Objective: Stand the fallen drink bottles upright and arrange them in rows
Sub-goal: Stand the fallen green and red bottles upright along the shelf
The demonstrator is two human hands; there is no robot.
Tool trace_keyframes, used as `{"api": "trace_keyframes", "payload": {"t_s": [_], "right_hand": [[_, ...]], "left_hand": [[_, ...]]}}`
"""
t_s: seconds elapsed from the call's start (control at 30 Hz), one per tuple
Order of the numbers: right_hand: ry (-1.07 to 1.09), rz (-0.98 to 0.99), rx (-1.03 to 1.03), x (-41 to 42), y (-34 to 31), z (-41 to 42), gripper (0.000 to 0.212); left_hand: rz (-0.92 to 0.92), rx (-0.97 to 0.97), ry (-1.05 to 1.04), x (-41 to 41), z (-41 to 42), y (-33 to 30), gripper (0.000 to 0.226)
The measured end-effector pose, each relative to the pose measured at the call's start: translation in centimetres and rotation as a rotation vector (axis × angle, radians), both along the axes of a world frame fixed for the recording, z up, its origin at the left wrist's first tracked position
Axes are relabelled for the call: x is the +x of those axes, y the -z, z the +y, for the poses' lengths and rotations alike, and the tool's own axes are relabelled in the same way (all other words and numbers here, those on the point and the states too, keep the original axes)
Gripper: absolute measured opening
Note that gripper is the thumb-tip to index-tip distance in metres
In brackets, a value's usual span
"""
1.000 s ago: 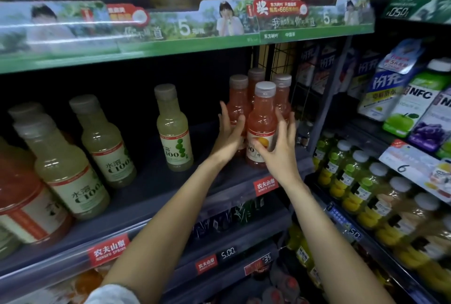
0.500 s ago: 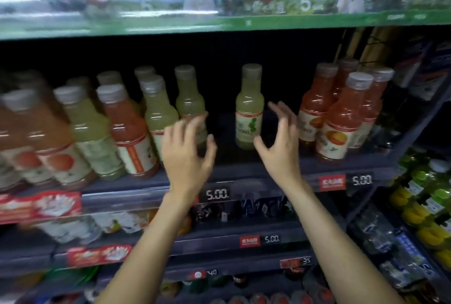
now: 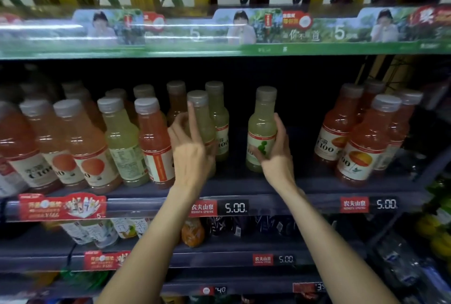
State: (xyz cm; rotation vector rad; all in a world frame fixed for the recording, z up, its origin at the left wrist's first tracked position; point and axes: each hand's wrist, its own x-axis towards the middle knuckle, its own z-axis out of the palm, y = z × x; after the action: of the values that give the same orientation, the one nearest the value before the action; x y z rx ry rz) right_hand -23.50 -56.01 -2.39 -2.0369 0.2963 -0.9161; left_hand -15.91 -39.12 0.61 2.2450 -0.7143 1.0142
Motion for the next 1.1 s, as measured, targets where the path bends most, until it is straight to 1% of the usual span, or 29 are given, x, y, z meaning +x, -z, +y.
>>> {"api": "trace_keyframes", "payload": {"t_s": [0.07, 0.13, 0.2, 0.23, 0.27, 0.33, 0.37, 0.43, 0.5, 0.57, 0.6, 0.7, 0.8, 0.87, 0.97, 1.0, 1.1], "right_hand": [[-0.007, -0.007, 0.013, 0.1, -0.1, 0.1, 0.092], [-0.021, -0.014, 0.028, 0.2, -0.1, 0.0, 0.092], [-0.033, -0.013, 0.051, 0.3, -0.2, -0.3, 0.092], [-0.038, -0.013, 0.058, 0.4, -0.3, -0.4, 0.092], [-0.042, -0.013, 0.068, 0.3, -0.4, -0.6, 0.091], [-0.055, -0.017, 0.078, 0.3, -0.6, -0.9, 0.091], [-0.061, -0.019, 0.073, 0.2, -0.6, -1.1, 0.09], [-0.071, -0.019, 0.067, 0.2, -0.6, -1.2, 0.088], [-0.118, -0.011, 0.114, 0.3, -0.6, -0.9, 0.082], [-0.196, 0.0, 0.207, 0.5, -0.7, -0.6, 0.079], [-0.228, 0.01, 0.234, 0.5, -0.8, -0.6, 0.082], [-0.285, 0.05, 0.233, 0.3, -0.8, -0.9, 0.095], [-0.298, 0.062, 0.271, 0.4, -0.8, -2.1, 0.095], [-0.22, 0.059, 0.263, 0.6, -1.4, -2.9, 0.089], [-0.032, 0.128, 0.225, 0.8, -2.4, -3.8, 0.065], [0.035, 0.163, 0.205, 0.9, -2.6, -4.1, 0.06], [0.196, 0.233, 0.082, 0.9, -2.7, -4.6, 0.057]], "left_hand": [[0.028, -0.053, 0.076, 0.3, -0.2, 0.0, 0.105], [0.114, -0.131, 0.192, 0.8, -0.5, 0.2, 0.105], [0.333, -0.244, 0.317, 1.1, -1.1, 0.2, 0.11], [0.446, -0.267, 0.367, 1.4, -1.5, 0.3, 0.113], [0.519, -0.248, 0.405, 1.6, -1.9, 0.5, 0.114], [0.621, -0.223, 0.517, 2.1, -2.7, 1.3, 0.114], [0.685, -0.255, 0.579, 2.2, -3.0, 1.5, 0.114], [0.771, -0.318, 0.628, 2.4, -3.5, 1.9, 0.11], [0.762, -0.31, 0.607, 2.3, -3.6, 2.0, 0.107], [0.739, -0.287, 0.585, 2.2, -3.9, 2.0, 0.105], [0.73, -0.282, 0.582, 2.0, -4.0, 1.9, 0.103], [0.729, -0.272, 0.611, 1.9, -4.9, 2.2, 0.101], [0.742, -0.28, 0.654, 1.5, -6.0, 2.2, 0.101], [0.755, -0.273, 0.671, 1.2, -6.8, 2.2, 0.102], [0.756, -0.261, 0.672, 0.6, -8.0, 2.2, 0.103], [0.749, -0.258, 0.665, 0.4, -8.5, 2.2, 0.104], [0.753, -0.238, 0.63, 0.0, -9.7, 2.3, 0.108]]}}
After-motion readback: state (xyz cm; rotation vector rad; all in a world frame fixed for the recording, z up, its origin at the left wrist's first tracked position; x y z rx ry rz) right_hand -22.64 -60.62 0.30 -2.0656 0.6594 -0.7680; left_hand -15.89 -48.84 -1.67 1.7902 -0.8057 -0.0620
